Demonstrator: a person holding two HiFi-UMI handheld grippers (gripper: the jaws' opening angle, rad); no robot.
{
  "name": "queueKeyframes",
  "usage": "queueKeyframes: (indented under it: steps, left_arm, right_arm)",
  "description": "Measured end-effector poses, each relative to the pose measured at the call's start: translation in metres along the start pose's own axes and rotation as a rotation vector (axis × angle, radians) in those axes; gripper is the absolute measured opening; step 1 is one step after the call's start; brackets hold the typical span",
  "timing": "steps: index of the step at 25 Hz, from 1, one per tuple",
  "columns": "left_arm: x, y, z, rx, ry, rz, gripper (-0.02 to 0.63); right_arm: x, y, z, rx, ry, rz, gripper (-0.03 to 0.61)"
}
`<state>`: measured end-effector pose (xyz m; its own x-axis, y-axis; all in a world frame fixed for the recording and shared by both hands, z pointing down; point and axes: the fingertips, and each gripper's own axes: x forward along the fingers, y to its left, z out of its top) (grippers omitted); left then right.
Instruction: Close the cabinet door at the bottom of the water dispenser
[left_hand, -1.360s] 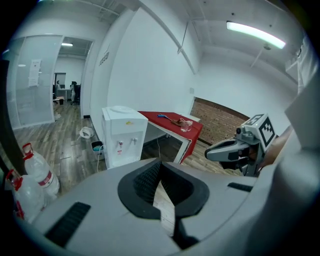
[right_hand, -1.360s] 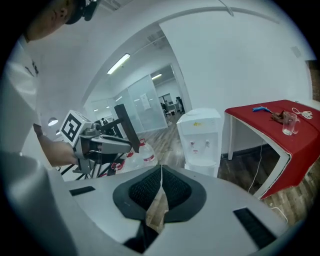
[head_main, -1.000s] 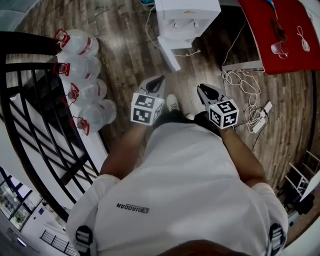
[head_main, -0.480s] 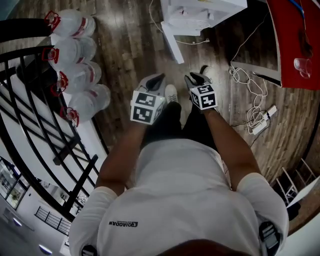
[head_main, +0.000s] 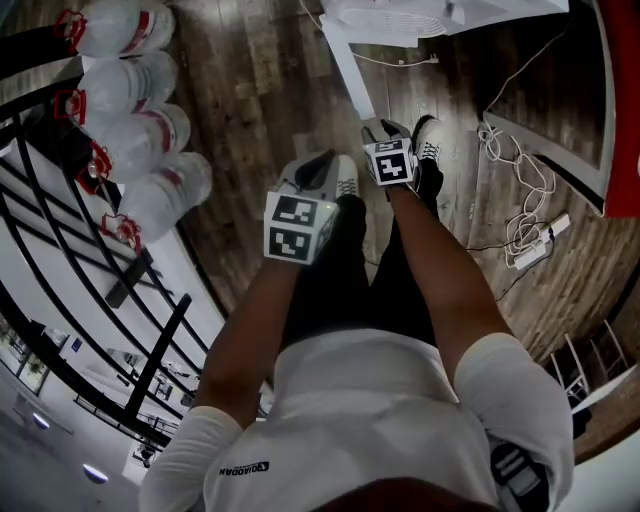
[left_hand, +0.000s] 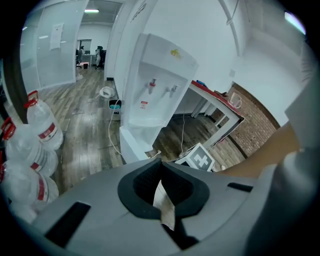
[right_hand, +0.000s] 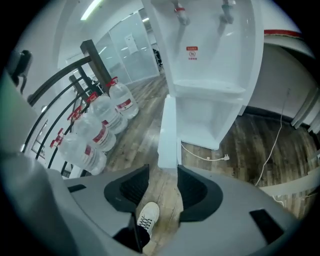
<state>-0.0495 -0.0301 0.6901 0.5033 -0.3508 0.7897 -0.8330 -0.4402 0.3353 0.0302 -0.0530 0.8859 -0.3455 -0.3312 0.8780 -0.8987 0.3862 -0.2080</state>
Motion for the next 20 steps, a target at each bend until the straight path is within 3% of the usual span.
queueKeyframes:
  steps: [6,12,20]
  left_arm:
    - [0.021,0.01,-0.022,-0.029,0.049,0.004,-0.003]
    - [0.035,0.019,-0.02,-0.043,0.061,0.001,-0.003]
    - [0.043,0.025,-0.019,-0.051,0.084,0.002,-0.003]
  right_arm:
    - [0.035,-0.006,-0.007,0.059,0.005,-0.026,0.17]
    - [0.048,-0.005,-0.003,0.008,0.005,-0.034,0.17]
    - [0.049,-0.023,0.002,0.038,0.007,-0.066,0.17]
